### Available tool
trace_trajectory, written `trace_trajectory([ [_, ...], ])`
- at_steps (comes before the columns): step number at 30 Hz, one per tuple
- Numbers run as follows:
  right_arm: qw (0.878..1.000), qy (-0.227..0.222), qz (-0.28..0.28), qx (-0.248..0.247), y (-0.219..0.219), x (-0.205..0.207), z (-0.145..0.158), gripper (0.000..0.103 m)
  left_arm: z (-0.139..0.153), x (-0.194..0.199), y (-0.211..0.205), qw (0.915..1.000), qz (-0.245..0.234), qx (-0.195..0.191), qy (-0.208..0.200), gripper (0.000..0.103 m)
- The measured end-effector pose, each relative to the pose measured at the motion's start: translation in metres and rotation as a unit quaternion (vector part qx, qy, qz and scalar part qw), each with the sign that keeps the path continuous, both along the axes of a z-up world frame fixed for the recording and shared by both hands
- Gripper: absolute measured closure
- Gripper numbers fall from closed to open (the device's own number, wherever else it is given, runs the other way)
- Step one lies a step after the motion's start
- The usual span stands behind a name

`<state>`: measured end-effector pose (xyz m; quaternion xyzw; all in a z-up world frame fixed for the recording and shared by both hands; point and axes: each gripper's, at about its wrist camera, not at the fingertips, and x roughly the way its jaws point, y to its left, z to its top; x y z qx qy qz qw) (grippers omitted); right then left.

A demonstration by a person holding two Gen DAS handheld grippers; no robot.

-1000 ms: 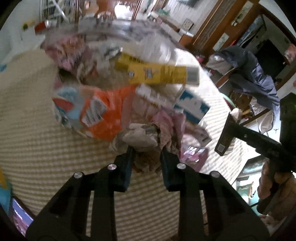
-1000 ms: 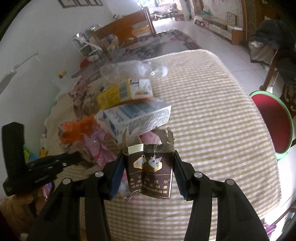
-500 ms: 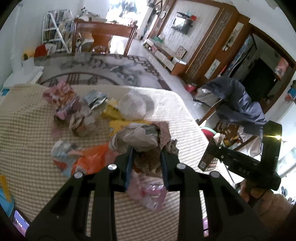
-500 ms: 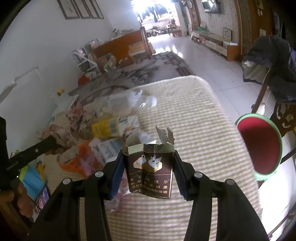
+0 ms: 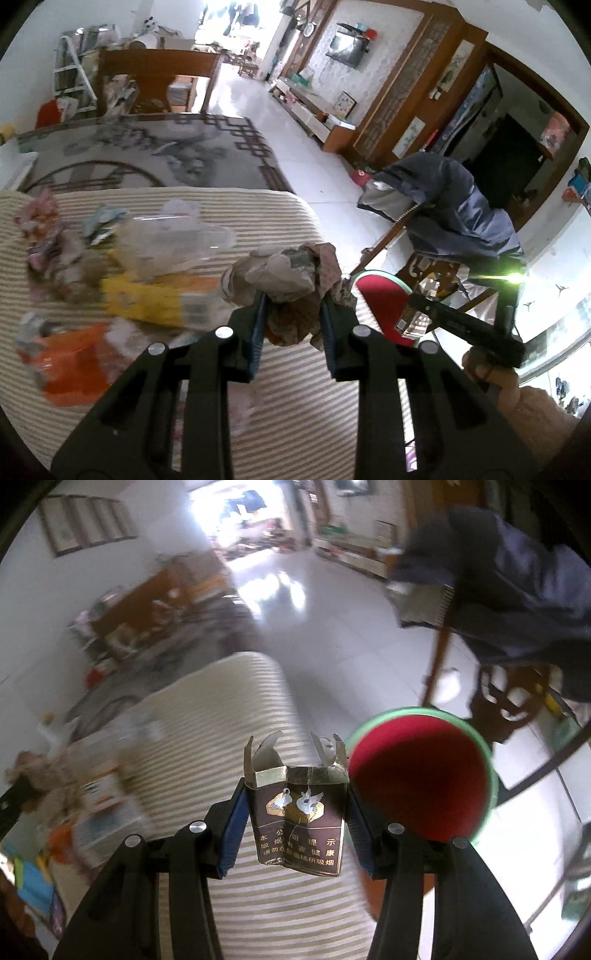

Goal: Collect trash
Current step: 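Carry both items to the red bin and open both tools over it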

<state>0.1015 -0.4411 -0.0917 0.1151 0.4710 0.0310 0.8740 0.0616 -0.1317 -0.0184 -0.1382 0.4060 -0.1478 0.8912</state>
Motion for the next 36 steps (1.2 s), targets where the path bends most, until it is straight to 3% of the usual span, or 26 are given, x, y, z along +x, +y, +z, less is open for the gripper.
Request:
trace_trajectory([
  [6,1.0,0.004,-0.024,-0.013,-0.046,0.013,-0.016,0.048,-0.008,0.021,-0.053,0.9995,-0.028,0.008,0.01,0.077],
  [9,0.999,0.001,-0.034,-0.015,-0.063,0.014,-0.018,0.04,-0.014,0.033,-0.079,0.9987,-0.046,0.008,0.018,0.077],
  [14,0.999,-0.004,-0.045,-0.013,-0.083,0.007,-0.013,0.036,-0.024,0.052,-0.128,0.9954,-0.092,0.012,0.026,0.077],
  [25,0.994,-0.017,-0.112,-0.003,-0.134,-0.019,-0.002,0.034,-0.066,0.083,-0.243,0.9751,-0.211,0.015,0.066,0.076],
  [27,0.993,-0.016,-0.12,-0.003,-0.138,-0.025,-0.002,0.034,-0.071,0.084,-0.254,0.9725,-0.222,0.018,0.07,0.065],
  [29,0.992,-0.015,-0.125,-0.003,-0.14,-0.029,-0.003,0.034,-0.072,0.083,-0.255,0.9735,-0.217,0.014,0.07,0.045],
  [36,0.992,-0.023,-0.122,0.0,-0.129,-0.034,0.005,0.032,-0.05,0.068,-0.227,0.9796,-0.192,0.022,0.055,0.037],
])
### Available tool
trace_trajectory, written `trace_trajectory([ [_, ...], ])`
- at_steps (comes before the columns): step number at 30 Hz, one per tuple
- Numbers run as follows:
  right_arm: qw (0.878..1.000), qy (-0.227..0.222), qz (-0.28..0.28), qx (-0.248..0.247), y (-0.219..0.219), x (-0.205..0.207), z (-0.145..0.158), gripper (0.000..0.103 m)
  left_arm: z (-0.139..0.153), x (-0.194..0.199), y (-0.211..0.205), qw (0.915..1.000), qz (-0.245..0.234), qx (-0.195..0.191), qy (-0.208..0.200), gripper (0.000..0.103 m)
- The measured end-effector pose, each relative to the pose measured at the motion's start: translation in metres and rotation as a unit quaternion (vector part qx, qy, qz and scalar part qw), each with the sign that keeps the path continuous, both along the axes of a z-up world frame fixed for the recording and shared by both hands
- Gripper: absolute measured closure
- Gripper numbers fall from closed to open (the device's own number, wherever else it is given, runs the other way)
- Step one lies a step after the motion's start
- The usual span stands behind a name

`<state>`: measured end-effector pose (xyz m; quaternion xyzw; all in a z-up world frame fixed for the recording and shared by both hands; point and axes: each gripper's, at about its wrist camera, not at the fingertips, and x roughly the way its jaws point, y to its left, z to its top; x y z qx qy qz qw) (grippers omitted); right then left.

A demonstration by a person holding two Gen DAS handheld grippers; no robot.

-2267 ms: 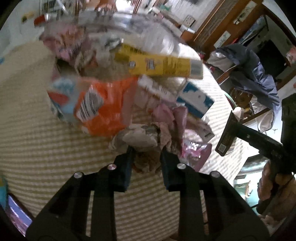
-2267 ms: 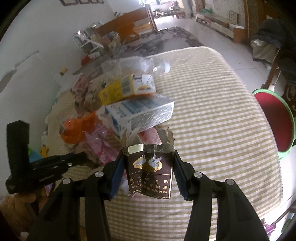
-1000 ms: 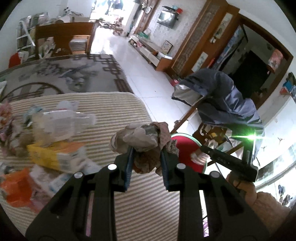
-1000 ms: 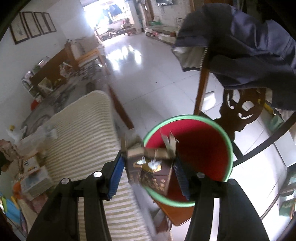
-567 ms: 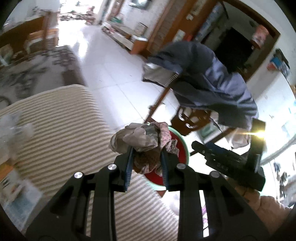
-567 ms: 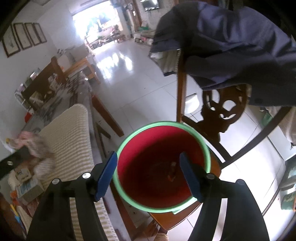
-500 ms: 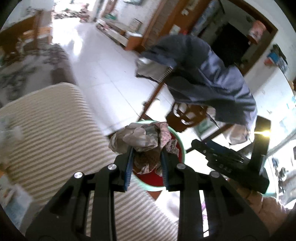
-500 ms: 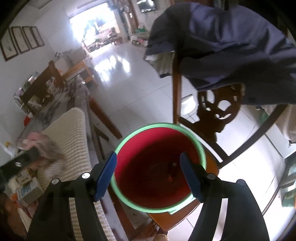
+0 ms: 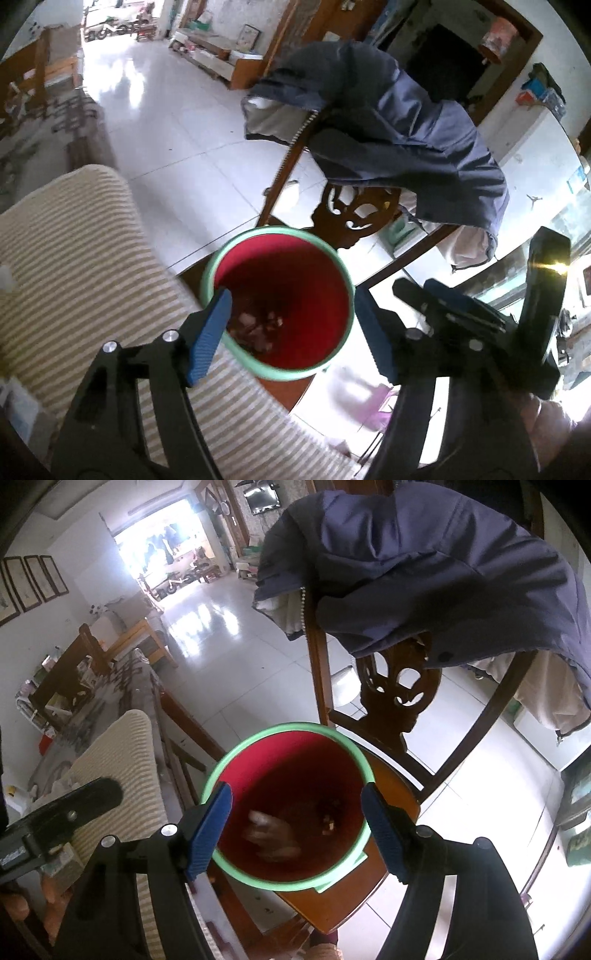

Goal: Collect trash
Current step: 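Carry both items to the red bin and open both tools over it, then return both tools to the table above the orange snack bag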

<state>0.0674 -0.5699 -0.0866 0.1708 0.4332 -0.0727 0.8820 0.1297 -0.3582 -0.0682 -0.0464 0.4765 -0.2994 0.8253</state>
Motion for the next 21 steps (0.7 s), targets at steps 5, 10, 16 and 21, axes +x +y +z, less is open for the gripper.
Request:
trace_trajectory([
  [5,0.999,-0.022,0.025,-0.003,0.026,0.006,0.014,0.029,0.018,-0.02,0.051,0.9981,0.057,-0.011,-0.019,0.034],
  [10,0.997,-0.028,0.072,0.001,0.075,0.018,0.021,0.028,0.023,-0.034,0.106,0.9933,0.111,-0.006,-0.032,0.034],
  [16,0.99,-0.022,0.138,-0.003,0.149,0.023,0.019,0.027,0.024,-0.051,0.18,0.9847,0.171,0.001,-0.035,0.034],
  [21,0.983,-0.013,0.181,-0.006,0.203,0.018,0.015,0.027,0.024,-0.072,0.263,0.9679,0.249,0.007,-0.035,0.034],
])
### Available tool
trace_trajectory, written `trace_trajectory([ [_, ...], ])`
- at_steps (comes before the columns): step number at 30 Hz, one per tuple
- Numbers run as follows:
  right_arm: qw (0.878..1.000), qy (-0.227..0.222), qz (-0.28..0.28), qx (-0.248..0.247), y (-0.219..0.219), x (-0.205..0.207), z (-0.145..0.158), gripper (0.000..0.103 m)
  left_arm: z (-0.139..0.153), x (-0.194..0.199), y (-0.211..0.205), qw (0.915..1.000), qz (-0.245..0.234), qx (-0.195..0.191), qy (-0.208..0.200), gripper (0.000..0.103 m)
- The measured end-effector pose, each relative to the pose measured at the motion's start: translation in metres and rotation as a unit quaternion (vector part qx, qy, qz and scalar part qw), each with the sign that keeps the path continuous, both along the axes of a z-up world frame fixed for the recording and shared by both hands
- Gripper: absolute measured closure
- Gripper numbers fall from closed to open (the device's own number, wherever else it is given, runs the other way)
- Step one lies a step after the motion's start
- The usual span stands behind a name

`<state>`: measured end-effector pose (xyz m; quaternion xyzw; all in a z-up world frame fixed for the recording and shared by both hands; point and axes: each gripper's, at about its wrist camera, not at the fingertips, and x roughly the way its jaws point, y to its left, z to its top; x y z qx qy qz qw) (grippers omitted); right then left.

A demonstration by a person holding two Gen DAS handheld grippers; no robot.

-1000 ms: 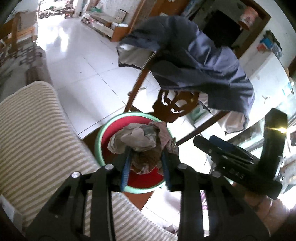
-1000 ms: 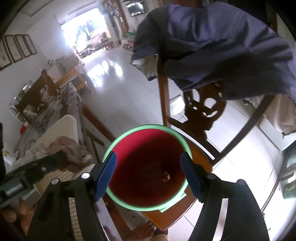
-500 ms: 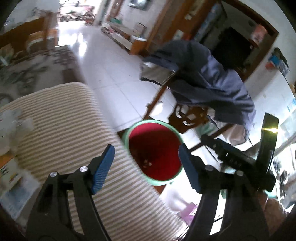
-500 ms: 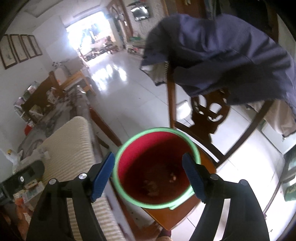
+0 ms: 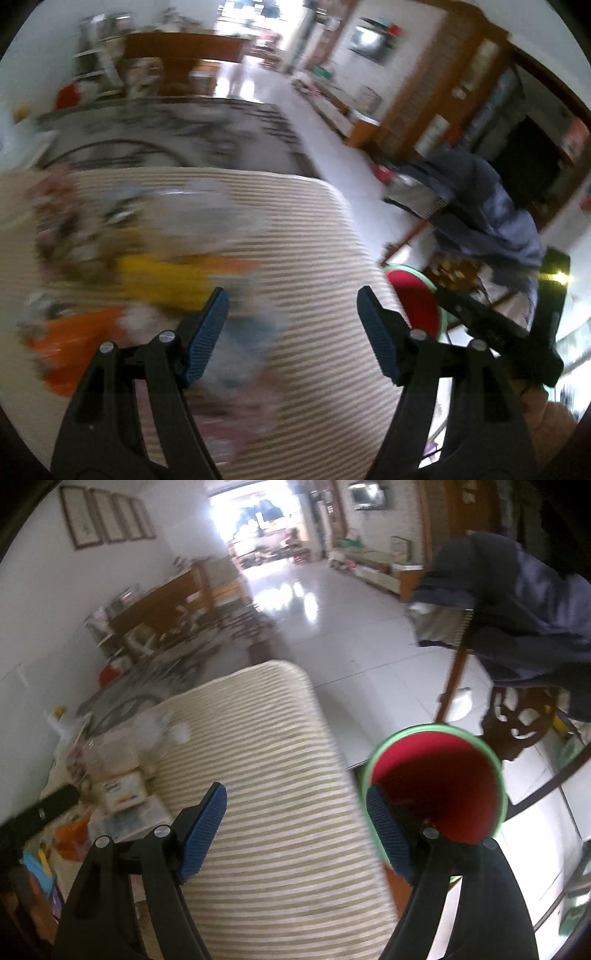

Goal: Collect trash
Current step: 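Return both tools to the table above the orange snack bag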

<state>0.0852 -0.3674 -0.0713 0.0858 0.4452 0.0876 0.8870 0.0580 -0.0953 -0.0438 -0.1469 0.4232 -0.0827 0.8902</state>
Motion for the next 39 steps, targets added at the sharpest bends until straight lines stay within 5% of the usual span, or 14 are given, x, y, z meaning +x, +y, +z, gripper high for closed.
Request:
trace_trajectory([
  [5,1.0,0.0,0.03,-0.001,0.045,-0.009,-0.001,0.027,-0.004,-0.025,0.089,0.9953,0.095,0.006,0.014,0.033],
  [12,0.999,0.009,0.047,0.004,0.093,-0.022,-0.008,0.027,-0.033,-0.058,0.155,0.9865,0.149,-0.036,0.057,0.031],
  [19,0.999,0.005,0.041,-0.005,0.116,-0.037,-0.008,0.026,-0.066,-0.044,0.152,0.9851,0.118,-0.071,0.103,0.031],
  [21,0.999,0.003,0.037,-0.008,0.118,-0.041,-0.006,0.024,-0.073,-0.04,0.154,0.9843,0.112,-0.077,0.113,0.049],
  [28,0.999,-0.001,0.031,-0.005,0.122,-0.039,-0.003,0.023,-0.071,-0.045,0.167,0.9855,0.091,-0.091,0.11,0.056],
  [39,0.99,0.05,0.134,0.015,0.168,0.019,-0.019,0.016,-0.059,-0.074,0.198,0.9835,0.09,-0.114,0.108,0.057],
])
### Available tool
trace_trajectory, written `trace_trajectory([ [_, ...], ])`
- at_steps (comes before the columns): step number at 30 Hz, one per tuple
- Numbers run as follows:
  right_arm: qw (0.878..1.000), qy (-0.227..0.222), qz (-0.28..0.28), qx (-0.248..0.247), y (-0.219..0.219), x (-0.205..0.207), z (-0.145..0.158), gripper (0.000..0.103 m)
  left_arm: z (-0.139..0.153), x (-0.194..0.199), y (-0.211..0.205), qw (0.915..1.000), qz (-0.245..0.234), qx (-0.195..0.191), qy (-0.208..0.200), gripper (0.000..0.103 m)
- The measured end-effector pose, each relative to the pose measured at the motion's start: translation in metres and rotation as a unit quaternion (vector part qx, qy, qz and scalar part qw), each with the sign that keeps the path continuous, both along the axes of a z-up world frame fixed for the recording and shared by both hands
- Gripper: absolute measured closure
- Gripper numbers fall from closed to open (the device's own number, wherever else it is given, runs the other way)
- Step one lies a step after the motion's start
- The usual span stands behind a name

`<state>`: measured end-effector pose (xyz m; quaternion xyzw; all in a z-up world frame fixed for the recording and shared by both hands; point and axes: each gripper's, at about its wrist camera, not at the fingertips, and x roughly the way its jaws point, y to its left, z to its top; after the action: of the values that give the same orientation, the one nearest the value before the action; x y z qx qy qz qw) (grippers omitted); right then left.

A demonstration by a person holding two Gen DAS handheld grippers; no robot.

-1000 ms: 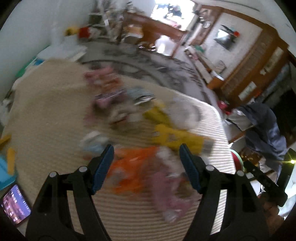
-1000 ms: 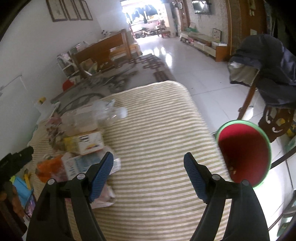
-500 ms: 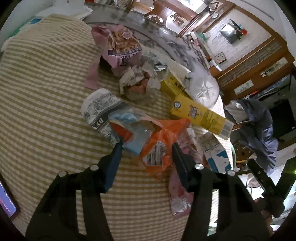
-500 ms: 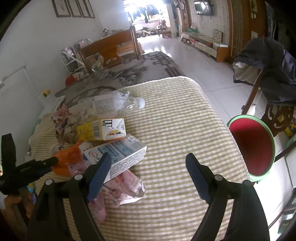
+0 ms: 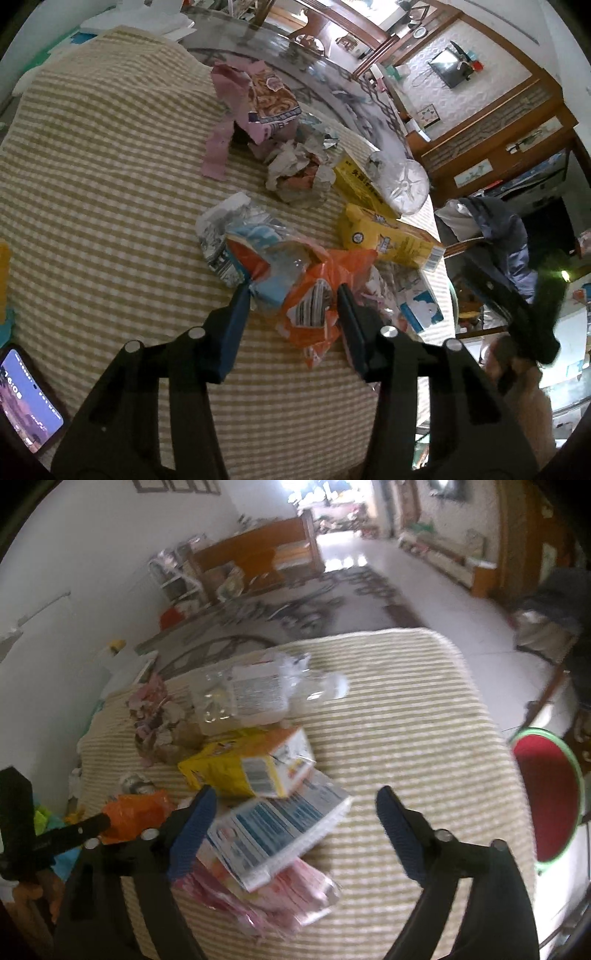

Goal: Collect trash
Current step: 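Return both tools to the table above the orange snack bag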

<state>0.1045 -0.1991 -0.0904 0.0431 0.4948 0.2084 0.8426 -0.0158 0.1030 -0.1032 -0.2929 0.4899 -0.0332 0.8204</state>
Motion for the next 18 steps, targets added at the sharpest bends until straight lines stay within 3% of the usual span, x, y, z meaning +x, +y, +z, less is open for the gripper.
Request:
trace_trajectory([
  [7,0.996,0.026,0.08,-0.023,0.03,0.03,-0.021,0.014,-0.009,-0.006,-0.002,0.9997,0.003,-0.018,0.016,0.053],
  [11,0.993,0.046,0.11,-0.022,0.04,0.039,-0.034,0.014,-0.015,-0.006,-0.01,0.9994,0.004,-0.025,0.023,0.04],
  [15,0.991,0.053,0.121,0.004,0.044,0.041,-0.037,0.014,-0.017,-0.002,-0.02,0.9992,-0.002,-0.03,0.028,0.034],
  [17,0.991,0.056,0.123,0.016,0.044,0.04,-0.035,0.017,-0.018,-0.001,-0.024,0.999,-0.004,-0.031,0.03,0.033],
  [18,0.991,0.054,0.124,0.019,0.045,0.039,-0.034,0.027,-0.019,0.0,-0.025,0.999,-0.005,-0.033,0.031,0.033],
])
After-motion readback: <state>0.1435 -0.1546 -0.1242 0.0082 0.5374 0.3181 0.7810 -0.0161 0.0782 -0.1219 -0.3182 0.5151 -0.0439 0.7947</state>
